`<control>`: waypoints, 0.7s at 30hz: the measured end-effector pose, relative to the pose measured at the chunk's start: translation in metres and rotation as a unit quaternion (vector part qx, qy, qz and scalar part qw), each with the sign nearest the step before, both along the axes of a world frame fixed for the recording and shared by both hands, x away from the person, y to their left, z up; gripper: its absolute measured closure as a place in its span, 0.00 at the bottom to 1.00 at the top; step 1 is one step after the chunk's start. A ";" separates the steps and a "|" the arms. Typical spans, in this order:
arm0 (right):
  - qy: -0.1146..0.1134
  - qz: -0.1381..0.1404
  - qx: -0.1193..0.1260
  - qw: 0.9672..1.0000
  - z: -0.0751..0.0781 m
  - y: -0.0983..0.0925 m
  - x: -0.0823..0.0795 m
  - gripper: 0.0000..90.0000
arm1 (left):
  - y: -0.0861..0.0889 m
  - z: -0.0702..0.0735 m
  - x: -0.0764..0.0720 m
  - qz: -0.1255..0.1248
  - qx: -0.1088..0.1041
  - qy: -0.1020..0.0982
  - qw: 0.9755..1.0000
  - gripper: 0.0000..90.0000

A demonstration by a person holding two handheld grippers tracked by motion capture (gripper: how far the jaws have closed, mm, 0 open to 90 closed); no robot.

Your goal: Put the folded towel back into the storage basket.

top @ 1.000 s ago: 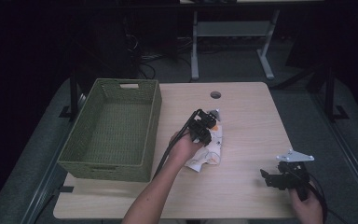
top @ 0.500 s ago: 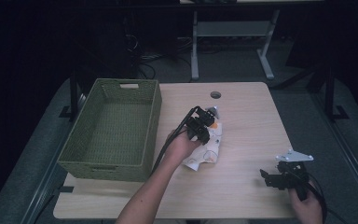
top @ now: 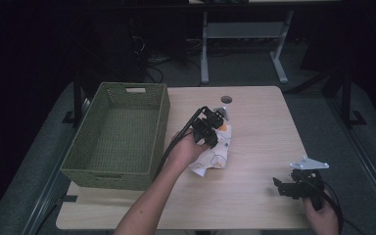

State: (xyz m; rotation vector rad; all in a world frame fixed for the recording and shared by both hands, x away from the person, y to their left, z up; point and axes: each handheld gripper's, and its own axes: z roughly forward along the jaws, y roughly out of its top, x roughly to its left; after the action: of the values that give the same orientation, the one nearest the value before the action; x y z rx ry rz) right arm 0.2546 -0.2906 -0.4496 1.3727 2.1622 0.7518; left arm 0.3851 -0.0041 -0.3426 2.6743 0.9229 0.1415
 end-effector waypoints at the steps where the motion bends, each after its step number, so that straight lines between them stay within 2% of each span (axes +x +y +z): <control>1: 0.000 0.000 0.001 1.000 0.000 0.000 0.000 0.16 | 0.000 0.001 -0.001 0.003 -0.001 0.000 1.000 0.91; 4: 0.002 0.000 0.002 1.000 -0.001 0.000 0.000 0.16 | 0.004 0.007 -0.001 -0.003 0.010 0.000 1.000 0.91; 10: 0.001 0.000 0.002 1.000 -0.001 0.001 0.000 0.16 | 0.009 0.017 -0.003 0.003 0.009 -0.005 1.000 0.91; 17: 0.002 -0.002 0.002 1.000 -0.001 0.000 0.001 0.16 | 0.025 0.030 -0.001 0.013 0.008 -0.012 1.000 0.91; 21: 0.002 -0.001 0.001 1.000 -0.001 0.001 0.001 0.16 | 0.032 0.034 0.000 0.019 0.006 -0.007 1.000 0.91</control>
State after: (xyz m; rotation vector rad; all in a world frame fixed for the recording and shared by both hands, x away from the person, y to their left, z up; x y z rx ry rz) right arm 0.2557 -0.2900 -0.4508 1.3795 2.1633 0.7503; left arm 0.3851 0.0275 -0.3083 2.6633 0.9723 0.1750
